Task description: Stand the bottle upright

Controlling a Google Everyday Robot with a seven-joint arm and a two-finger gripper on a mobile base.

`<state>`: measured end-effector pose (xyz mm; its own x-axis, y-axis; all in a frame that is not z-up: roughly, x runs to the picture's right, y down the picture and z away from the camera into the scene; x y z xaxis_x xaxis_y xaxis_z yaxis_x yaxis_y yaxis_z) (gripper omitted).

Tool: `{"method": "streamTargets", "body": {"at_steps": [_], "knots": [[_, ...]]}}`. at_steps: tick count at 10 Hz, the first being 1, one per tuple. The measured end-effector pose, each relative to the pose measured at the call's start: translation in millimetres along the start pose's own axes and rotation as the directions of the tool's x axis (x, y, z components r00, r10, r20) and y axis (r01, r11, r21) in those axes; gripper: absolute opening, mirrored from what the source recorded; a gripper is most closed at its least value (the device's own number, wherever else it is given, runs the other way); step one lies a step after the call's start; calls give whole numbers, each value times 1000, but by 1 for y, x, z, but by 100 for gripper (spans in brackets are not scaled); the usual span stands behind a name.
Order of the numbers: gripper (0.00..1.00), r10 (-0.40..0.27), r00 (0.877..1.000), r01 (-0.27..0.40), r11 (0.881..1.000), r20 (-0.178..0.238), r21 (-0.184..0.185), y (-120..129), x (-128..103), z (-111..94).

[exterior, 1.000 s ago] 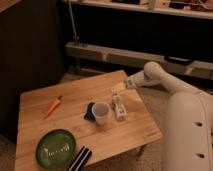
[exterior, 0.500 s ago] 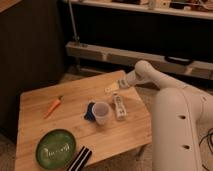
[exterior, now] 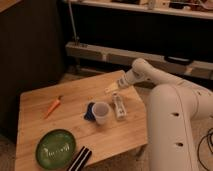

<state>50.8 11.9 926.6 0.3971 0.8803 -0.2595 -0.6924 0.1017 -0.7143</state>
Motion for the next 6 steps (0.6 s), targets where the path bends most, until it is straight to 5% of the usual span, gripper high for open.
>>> {"method": "streamTargets", "body": {"at_steps": [6], "knots": [[80,28,996,-28,1000,-86,-1,-5,8,18]]}}
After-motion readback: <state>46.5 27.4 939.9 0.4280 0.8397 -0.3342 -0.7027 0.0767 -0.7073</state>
